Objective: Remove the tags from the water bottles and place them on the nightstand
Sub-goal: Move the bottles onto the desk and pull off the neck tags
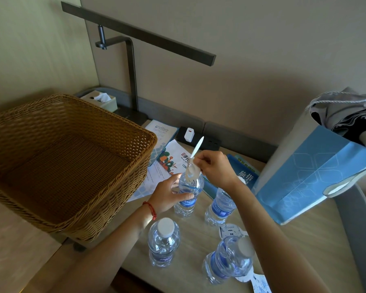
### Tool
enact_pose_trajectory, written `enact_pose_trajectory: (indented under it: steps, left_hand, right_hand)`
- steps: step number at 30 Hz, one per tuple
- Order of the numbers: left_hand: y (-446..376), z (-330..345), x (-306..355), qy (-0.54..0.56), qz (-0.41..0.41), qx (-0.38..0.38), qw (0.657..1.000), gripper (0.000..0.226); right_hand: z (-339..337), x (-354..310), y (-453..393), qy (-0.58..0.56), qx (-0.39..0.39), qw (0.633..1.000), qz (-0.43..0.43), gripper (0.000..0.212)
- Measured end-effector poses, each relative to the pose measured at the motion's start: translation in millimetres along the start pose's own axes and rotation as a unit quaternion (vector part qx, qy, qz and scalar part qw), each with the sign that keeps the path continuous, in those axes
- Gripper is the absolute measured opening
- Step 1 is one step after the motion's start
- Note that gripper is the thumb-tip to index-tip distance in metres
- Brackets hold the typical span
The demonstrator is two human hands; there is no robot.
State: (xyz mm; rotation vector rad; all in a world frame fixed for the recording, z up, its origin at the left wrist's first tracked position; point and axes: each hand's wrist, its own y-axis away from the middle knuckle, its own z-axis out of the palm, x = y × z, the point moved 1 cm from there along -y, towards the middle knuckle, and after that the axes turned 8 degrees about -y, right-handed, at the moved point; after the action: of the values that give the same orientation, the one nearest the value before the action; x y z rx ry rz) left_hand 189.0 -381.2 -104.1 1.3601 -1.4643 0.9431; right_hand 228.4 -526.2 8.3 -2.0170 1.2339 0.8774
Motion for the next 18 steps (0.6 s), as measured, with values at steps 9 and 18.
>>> enact_pose_trajectory:
  steps: [9, 18]
  left_hand:
    - [2, 0, 4, -0.009, 0.004, -0.002, 1.0, 0.051]
    - [2, 2, 2, -0.031, 0.013, 0.01, 0.999, 0.049]
  right_hand:
    - [2, -2, 3, -0.074, -0.004, 0.997, 0.007, 0.013]
    - [8, -13, 0, -0.13, 0.015, 0.991, 0.019, 0.015]
